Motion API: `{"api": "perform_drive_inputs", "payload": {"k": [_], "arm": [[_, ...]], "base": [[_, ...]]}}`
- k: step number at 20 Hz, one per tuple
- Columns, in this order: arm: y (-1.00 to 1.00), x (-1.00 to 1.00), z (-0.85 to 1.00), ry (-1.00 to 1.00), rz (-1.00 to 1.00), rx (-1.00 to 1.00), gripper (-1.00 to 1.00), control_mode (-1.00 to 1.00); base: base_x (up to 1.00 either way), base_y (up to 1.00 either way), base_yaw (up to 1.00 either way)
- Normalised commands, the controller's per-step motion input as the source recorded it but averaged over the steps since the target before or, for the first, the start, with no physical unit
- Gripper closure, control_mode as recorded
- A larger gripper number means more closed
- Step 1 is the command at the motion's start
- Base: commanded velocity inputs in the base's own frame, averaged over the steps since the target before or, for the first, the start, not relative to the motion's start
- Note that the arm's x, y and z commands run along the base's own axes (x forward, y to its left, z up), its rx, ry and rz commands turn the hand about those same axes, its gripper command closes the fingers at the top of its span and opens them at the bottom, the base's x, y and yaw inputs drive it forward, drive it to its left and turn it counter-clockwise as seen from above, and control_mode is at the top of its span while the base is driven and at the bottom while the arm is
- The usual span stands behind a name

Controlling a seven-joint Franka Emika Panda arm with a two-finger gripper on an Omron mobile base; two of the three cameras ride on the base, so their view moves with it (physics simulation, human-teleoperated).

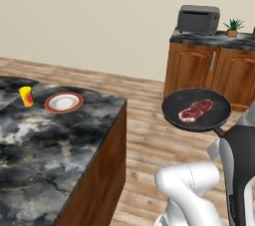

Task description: Pick up the pan with the steak in it and place it on the dining table. Then place the steak on the plate.

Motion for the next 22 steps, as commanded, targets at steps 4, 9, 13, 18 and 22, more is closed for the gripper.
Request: {"api": "perform_drive_inputs", "payload": {"k": [4,9,13,18,22], "arm": [[0.00,0.00,0.00,0.00,0.00,0.00,1.00,1.00],[0.00,0.00,0.00,0.00,0.00,0.00,1.00,1.00],[0.00,0.00,0.00,0.00,0.00,0.00,1.00,1.00],[0.00,0.00,0.00,0.00,0.00,0.00,1.00,1.00],[0.00,0.00,0.00,0.00,0.00,0.00,1.00,1.00]], "base": [[-0.05,0.00,0.49],[-0.05,0.00,0.49],[-0.05,0.00,0.49],[-0.05,0.00,0.49],[-0.05,0.00,0.49]]}}
